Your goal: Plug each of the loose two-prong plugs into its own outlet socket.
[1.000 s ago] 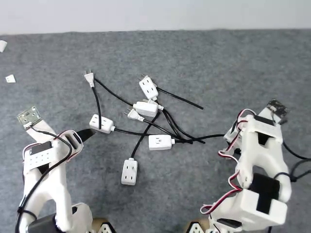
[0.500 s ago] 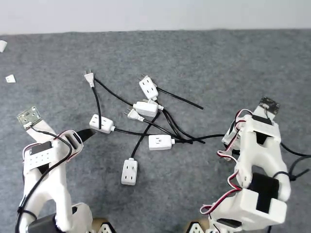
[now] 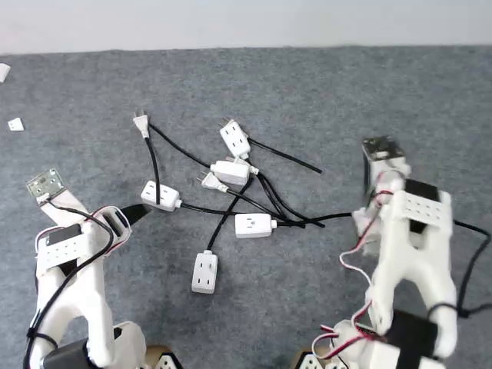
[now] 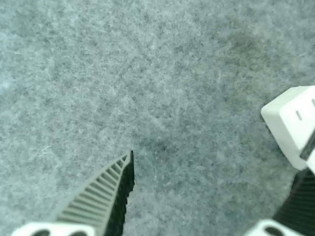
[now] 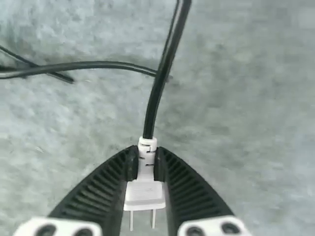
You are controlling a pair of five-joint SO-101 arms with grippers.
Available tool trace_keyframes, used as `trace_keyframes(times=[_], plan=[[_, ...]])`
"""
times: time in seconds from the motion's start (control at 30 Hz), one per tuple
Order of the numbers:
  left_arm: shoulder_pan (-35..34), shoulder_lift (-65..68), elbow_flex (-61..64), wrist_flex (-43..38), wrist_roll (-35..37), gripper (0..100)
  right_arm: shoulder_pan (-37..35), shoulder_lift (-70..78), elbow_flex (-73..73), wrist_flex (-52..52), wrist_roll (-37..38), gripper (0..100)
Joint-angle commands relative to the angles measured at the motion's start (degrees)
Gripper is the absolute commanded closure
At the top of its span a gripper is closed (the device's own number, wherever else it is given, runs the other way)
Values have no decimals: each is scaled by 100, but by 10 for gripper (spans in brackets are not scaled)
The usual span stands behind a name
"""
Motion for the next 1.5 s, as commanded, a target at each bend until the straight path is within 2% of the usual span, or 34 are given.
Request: trace_keyframes(times=[0.0,0.07,0.2,0.33,0.53,0.67,0.77,0.93,1.1,1.3,1.37,1.47], plan=[[18,0,-66,-79,-44,544,180,-734,-158,251,123,991],[18,0,-66,-79,-44,544,171,-1121,-158,558,18,991],[18,0,-66,-79,-44,544,-57,-1763,-141,1068,-721,991],[26,0,-40,-70,-53,544,-901,-2114,132,1288,-1380,991],[44,-273,-40,369,-571,544,-2360,-2976,299,1270,-2154,991],[0,-1064,119,738,-818,544,-3521,-3688,308,1279,-1978,991],[-132,-1662,567,668,-1890,544,-4171,-3943,308,1218,-1503,991],[-141,-2409,1332,273,-3719,544,-4655,-3952,316,831,-941,991],[114,-2462,1279,668,-3684,544,-5095,-3943,316,382,-782,991],[299,-1495,866,668,-3736,552,-6114,-3644,316,-4,-800,991],[316,-1143,664,686,-4018,608,-6422,-3354,316,-233,-800,991],[624,-791,505,826,-4448,770,-6712,-2853,316,-664,-809,991]])
